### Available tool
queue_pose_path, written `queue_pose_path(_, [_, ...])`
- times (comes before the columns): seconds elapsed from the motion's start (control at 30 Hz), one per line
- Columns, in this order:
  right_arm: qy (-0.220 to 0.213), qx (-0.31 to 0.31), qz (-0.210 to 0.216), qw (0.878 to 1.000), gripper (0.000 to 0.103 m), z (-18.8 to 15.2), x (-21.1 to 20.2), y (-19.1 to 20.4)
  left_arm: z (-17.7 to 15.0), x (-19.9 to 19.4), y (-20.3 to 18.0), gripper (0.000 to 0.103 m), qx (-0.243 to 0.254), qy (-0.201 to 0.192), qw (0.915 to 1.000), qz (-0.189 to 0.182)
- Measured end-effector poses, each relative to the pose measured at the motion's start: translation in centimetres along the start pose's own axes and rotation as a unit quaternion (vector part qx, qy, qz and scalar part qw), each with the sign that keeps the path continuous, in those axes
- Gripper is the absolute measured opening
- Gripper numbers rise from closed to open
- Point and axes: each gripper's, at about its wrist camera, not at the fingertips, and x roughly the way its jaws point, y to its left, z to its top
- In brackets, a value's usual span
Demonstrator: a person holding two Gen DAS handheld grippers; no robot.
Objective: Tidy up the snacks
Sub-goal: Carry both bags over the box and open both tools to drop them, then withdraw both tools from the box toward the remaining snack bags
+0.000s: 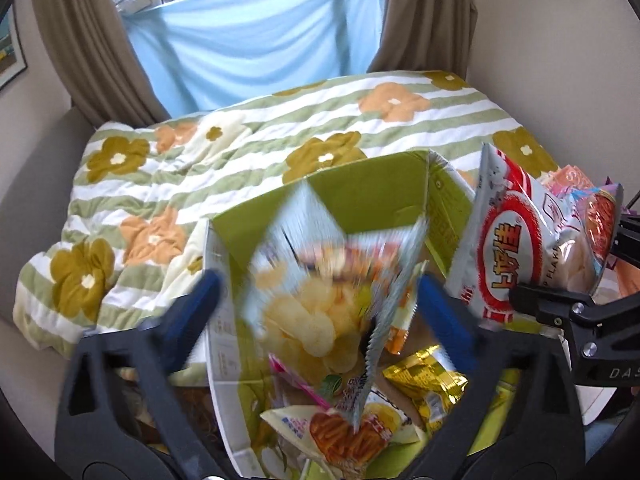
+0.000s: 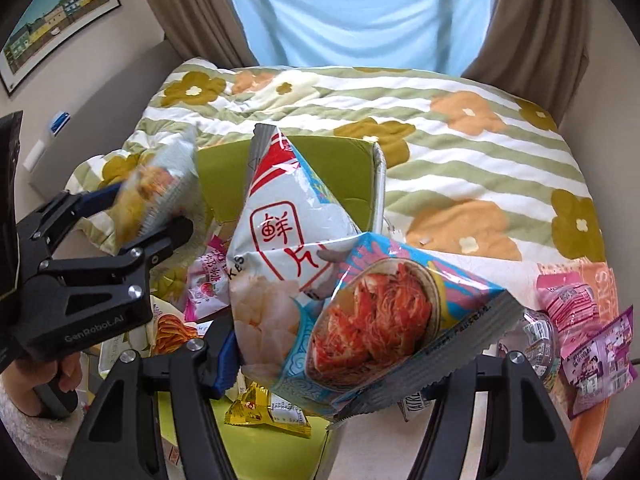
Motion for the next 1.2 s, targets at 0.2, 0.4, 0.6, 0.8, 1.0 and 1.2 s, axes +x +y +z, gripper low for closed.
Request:
queue_pose_path(0.2, [0.007,0.015,-0.005,1.000,0.062,-0.2,0.4,0.7,-0.3,-0.2,1.7,0.103,-0.025,-0.003,0.9997,0.002])
queue_pose_path(0.4, [0.016,0.009,0.018,1.000,0.062,-0.7,1.0,2.4,-1.9,-0.8,3.2,0.103,-0.039,0.003,0.9992,0.012])
queue_pose_path(0.6, [0.011,0.001,0.046,0.999,0.069,-0.8,1.5,3.8,-2.7,-1.5,3.5,0.103,-0.041,0.007,0.9989,0.019])
queue_pose_path(0.8, [-0.026,0.013,0.058,0.998,0.103,-1.4,0.2,3.8,-3.5,-2.7,3.4,0.103,-0.044,0.005,0.9986,0.028])
queue_pose_path(1.0, [-0.030,0.003,0.058,0.998,0.103,-2.5,-0.6,3.9,-4.4,-3.8,2.7,0.103,-0.051,0.006,0.9983,0.029])
queue_pose_path(1.2, [-0.053,-0.010,0.050,0.997,0.103,-3.1,-2.9,3.9,-4.7,-5.5,1.0,0.103,-0.044,-0.006,0.9988,0.022])
